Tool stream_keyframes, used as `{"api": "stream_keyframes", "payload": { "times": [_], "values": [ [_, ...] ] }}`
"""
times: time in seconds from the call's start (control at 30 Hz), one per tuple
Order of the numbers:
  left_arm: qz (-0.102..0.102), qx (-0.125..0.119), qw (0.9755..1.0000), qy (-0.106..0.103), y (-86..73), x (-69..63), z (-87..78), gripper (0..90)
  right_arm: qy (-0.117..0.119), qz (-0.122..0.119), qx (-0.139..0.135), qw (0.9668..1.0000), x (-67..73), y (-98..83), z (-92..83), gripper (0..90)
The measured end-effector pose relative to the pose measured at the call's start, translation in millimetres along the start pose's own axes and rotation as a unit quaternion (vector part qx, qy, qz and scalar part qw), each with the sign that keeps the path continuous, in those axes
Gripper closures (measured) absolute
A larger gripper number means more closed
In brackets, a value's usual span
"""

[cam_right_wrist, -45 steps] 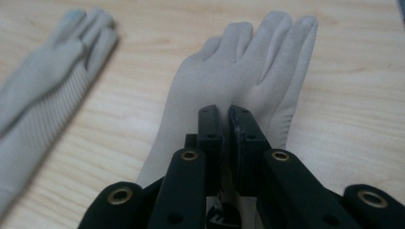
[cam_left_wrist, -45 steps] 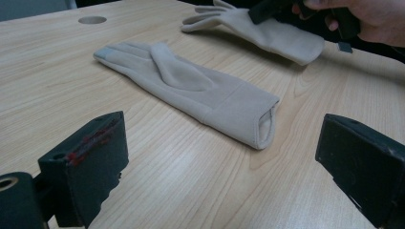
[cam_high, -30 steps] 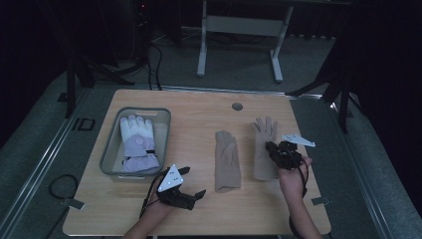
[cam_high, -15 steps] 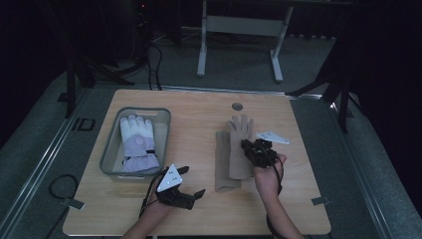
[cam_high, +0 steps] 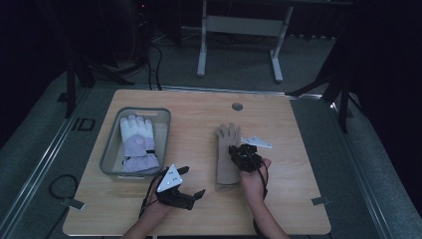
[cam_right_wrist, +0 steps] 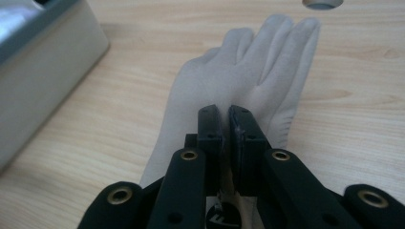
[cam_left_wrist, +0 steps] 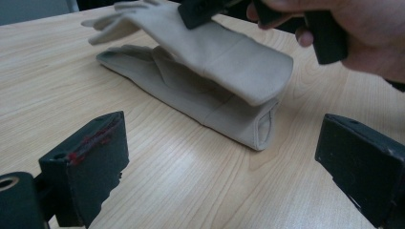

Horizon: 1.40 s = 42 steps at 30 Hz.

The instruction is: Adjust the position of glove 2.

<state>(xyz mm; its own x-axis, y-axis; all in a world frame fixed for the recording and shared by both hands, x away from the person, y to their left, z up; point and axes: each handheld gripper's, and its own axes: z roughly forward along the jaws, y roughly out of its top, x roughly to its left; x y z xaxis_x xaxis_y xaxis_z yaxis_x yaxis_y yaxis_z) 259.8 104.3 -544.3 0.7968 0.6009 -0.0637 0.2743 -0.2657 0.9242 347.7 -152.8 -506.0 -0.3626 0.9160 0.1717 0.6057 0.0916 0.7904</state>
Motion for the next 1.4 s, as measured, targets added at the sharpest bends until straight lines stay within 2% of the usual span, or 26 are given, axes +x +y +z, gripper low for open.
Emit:
{"api": "stream_keyframes", "payload": {
  "times": [0.17, 0.33, 0.63, 0.73, 0.8, 0.87, 0.97, 1.0, 1.03, 1.07, 1.13, 1.17, 1.23, 1.27, 1.4],
  "values": [
    [-0.001, 0.002, 1.0000, -0.001, -0.4, 0.1, 0.9, 4.1, -0.005, -0.006, 0.024, 0.9997, -1.3, -10.6, 10.4, 83.6],
    [0.001, 0.003, 1.0000, -0.001, -0.4, -0.6, 1.2, 4.1, -0.012, -0.006, 0.033, 0.9994, -1.9, -18.6, 16.2, 83.3],
    [0.001, 0.005, 1.0000, -0.004, -0.8, -1.2, 2.0, 4.1, -0.021, -0.022, 0.045, 0.9985, -1.5, -29.7, 26.8, 80.9],
    [0.001, 0.006, 1.0000, -0.007, -1.0, -1.5, 2.6, 4.0, -0.020, -0.024, 0.040, 0.9987, -1.2, -31.4, 28.1, 72.5],
    [0.001, 0.009, 0.9999, -0.008, -1.0, -1.7, 3.0, 4.0, -0.007, -0.017, 0.035, 0.9992, -3.1, -31.3, 27.6, 62.1],
    [0.001, 0.011, 0.9999, -0.010, -1.2, -1.7, 3.4, 4.0, -0.002, -0.030, 0.033, 0.9990, -4.1, -29.8, 25.8, 52.3],
    [0.003, 0.014, 0.9998, -0.009, -1.5, -1.6, 4.2, 4.0, 0.018, -0.046, 0.038, 0.9981, -7.5, -25.1, 24.1, 35.2],
    [0.003, 0.014, 0.9998, -0.009, -1.5, -1.6, 4.2, 3.9, 0.018, -0.046, 0.038, 0.9981, -7.5, -25.1, 24.1, 35.2],
    [0.002, 0.016, 0.9998, -0.009, -1.4, -1.7, 4.3, 3.9, 0.019, -0.051, 0.039, 0.9978, -8.3, -24.1, 23.9, 30.1],
    [0.003, 0.018, 0.9998, -0.004, -1.2, -1.6, 4.3, 3.9, 0.037, -0.050, 0.035, 0.9975, -10.6, -20.4, 21.6, 27.0],
    [0.000, 0.020, 0.9998, 0.000, -0.8, -0.7, 4.2, 3.9, 0.064, -0.055, 0.031, 0.9960, -14.2, -15.9, 20.1, 12.2],
    [-0.003, 0.021, 0.9998, 0.001, -0.7, -0.2, 4.3, 3.9, 0.079, -0.062, 0.030, 0.9945, -15.8, -14.0, 19.6, 11.9],
    [-0.008, 0.021, 0.9998, -0.001, -1.1, 1.4, 4.4, 3.9, 0.086, -0.066, 0.033, 0.9936, -16.9, -13.0, 18.5, 12.1],
    [-0.011, 0.021, 0.9997, -0.001, -1.2, 1.8, 4.7, 3.9, 0.107, -0.075, 0.033, 0.9909, -21.4, -10.0, 13.3, 12.3],
    [-0.020, 0.034, 0.9992, -0.007, 0.0, 1.7, 5.9, 3.9, 0.117, -0.103, 0.012, 0.9876, -33.6, -5.3, 3.6, 13.4]
  ]
}}
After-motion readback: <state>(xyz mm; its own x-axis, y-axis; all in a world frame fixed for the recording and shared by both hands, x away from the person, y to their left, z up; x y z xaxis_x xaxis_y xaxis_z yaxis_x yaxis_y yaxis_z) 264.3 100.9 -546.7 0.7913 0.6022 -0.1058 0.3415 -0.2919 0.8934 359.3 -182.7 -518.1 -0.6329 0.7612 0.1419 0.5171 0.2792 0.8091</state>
